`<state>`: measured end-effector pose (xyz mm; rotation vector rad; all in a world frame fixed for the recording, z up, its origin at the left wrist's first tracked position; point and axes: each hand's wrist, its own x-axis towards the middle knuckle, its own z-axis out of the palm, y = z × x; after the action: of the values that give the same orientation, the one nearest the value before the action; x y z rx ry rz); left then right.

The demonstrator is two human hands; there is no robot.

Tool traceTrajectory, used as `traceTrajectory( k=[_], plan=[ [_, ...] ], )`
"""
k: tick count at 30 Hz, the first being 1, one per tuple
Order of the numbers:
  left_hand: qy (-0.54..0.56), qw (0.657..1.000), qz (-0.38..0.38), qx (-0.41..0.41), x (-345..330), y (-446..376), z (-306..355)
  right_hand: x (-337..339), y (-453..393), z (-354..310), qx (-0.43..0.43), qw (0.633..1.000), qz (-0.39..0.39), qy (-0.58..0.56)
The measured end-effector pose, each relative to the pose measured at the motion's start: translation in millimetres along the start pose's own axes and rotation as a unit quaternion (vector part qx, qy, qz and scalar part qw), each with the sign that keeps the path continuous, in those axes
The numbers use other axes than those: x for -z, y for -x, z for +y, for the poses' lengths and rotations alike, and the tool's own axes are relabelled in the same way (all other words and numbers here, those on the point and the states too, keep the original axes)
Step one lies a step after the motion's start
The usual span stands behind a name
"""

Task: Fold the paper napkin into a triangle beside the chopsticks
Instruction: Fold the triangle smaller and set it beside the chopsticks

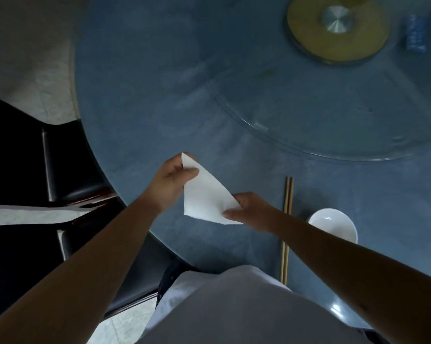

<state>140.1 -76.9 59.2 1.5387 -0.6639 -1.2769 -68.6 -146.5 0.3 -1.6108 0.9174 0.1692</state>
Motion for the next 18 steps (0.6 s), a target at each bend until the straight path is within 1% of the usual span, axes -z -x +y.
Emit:
traceTrajectory(
  k=[2, 5, 7, 8, 10, 12, 16, 18],
  plan=[
    [-0.020, 0.999, 0.040, -0.001, 1.2, -14.2, -4.2, -8.4, 6.0, 6.2, -0.005, 0.998, 0.004, -0.055],
    [-0.102, 0.991, 0.079, 0.017, 0.3, -36.0, -15.7, -22.9, 12.8, 14.3, -0.021, 0.990, 0.003, -0.139],
    [-0.172, 0.980, 0.093, 0.033, -1.2, -49.6, -24.3, -33.5, 14.8, 17.1, -0.059, 0.972, 0.021, -0.225],
    [-0.220, 0.970, 0.095, 0.036, -1.9, -55.4, -29.2, -37.8, 16.0, 18.8, -0.084, 0.965, 0.033, -0.247],
    [-0.315, 0.945, 0.085, 0.035, -6.3, -65.0, -37.9, -43.1, 18.0, 22.7, -0.132, 0.960, 0.040, -0.245],
    [-0.369, 0.926, 0.070, 0.034, -12.7, -72.4, -46.7, -45.3, 22.2, 24.8, -0.171, 0.954, 0.027, -0.245],
    [-0.405, 0.912, 0.062, 0.029, -24.0, -82.1, -54.9, -47.3, 26.4, 22.7, -0.234, 0.935, 0.004, -0.267],
    [-0.408, 0.911, 0.050, 0.015, -26.3, -85.2, -56.4, -48.1, 27.0, 21.8, -0.252, 0.928, 0.003, -0.272]
  ],
)
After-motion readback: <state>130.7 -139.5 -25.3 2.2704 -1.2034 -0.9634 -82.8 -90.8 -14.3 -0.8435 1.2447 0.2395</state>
